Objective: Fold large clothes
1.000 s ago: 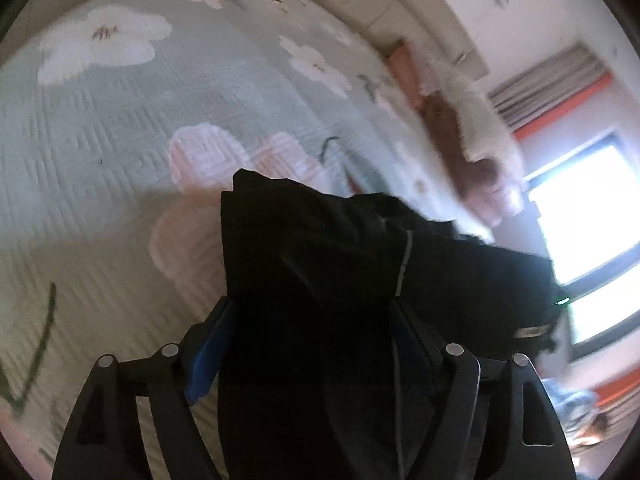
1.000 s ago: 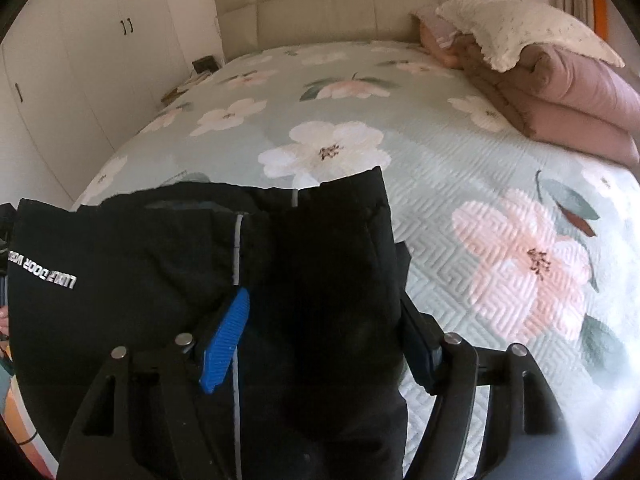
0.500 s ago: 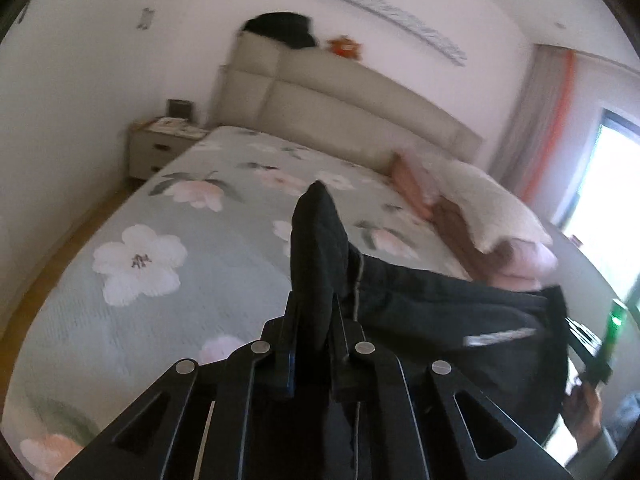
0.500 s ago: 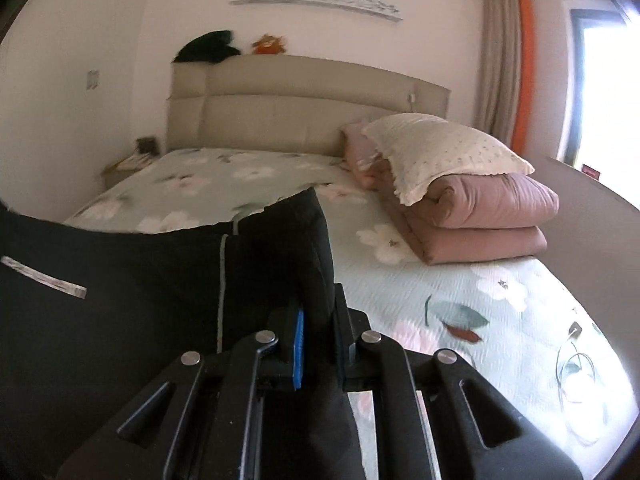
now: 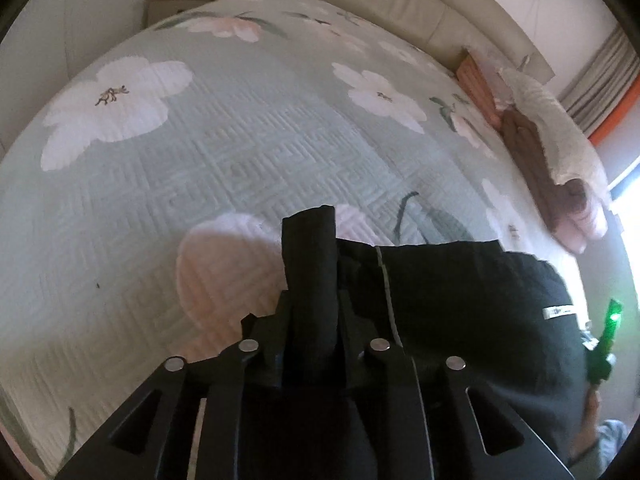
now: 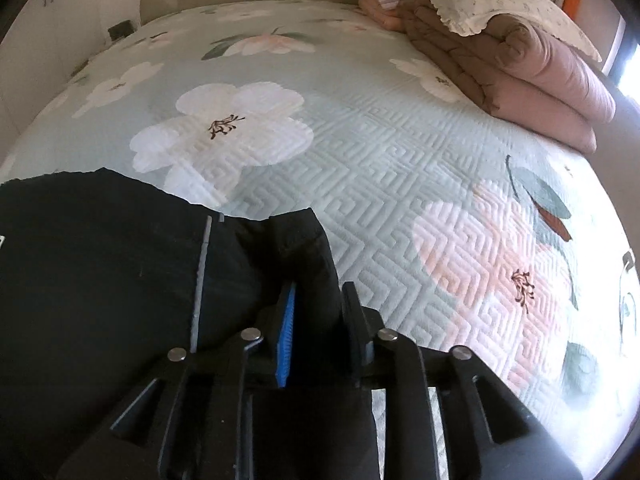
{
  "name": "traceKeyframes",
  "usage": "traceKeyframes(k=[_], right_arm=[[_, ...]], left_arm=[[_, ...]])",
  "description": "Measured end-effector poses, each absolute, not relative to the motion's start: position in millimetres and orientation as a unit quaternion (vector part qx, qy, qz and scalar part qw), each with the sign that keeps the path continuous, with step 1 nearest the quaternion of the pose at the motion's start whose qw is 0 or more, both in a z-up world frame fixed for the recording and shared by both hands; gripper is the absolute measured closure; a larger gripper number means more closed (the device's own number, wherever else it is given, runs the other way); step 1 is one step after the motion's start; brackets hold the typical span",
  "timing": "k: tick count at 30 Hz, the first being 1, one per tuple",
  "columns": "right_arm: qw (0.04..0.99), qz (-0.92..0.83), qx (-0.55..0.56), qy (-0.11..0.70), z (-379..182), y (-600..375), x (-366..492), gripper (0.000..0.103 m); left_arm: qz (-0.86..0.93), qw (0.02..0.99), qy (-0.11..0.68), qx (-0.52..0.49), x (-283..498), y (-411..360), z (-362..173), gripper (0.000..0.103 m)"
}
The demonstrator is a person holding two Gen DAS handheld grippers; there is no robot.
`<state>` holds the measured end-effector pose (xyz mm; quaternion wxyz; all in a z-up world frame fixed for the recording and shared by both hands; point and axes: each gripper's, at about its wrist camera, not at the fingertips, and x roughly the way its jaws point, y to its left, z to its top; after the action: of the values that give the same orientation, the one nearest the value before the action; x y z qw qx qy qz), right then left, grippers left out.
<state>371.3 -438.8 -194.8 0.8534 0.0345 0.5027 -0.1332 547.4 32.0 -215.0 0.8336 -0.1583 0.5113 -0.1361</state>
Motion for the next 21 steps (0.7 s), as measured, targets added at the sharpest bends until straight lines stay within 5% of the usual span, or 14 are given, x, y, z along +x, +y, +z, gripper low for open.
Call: traceKeyframes(k=[3,5,9,14,19,21], right_arm=[[0.877,-0.119,0.073,0.460,-160,-449,337,0.048],[0.896,-0.099,0.087,0.424,-129,-450,301,0.039],[0.915,-0.065,0.043,0.396,-82,-416,250,0.038],[0.899,-0.023,0.036,0.436,-73,-354,217,0.038],[0.874,-0.026,0.039,0.484,-119,-318,230,0.039],[0.856,-0.036,0.040,0.514,-155,-315,238,0.037]], left_arm=[[-0.152,0.828,0.497,-0.213,528,56,-199,0.066],[-0.148,0.827,0.480,-0.251,517,92,-182,0.050],[-0.146,0.844,0.455,-0.244,478,117,-144,0.050],[-0.204,0.875,0.420,-0.126,403,44,-103,0.042],[-0.229,0.882,0.412,-0.021,352,-45,-125,0.041],[-0.196,0.862,0.467,0.017,358,-70,-168,0.041]])
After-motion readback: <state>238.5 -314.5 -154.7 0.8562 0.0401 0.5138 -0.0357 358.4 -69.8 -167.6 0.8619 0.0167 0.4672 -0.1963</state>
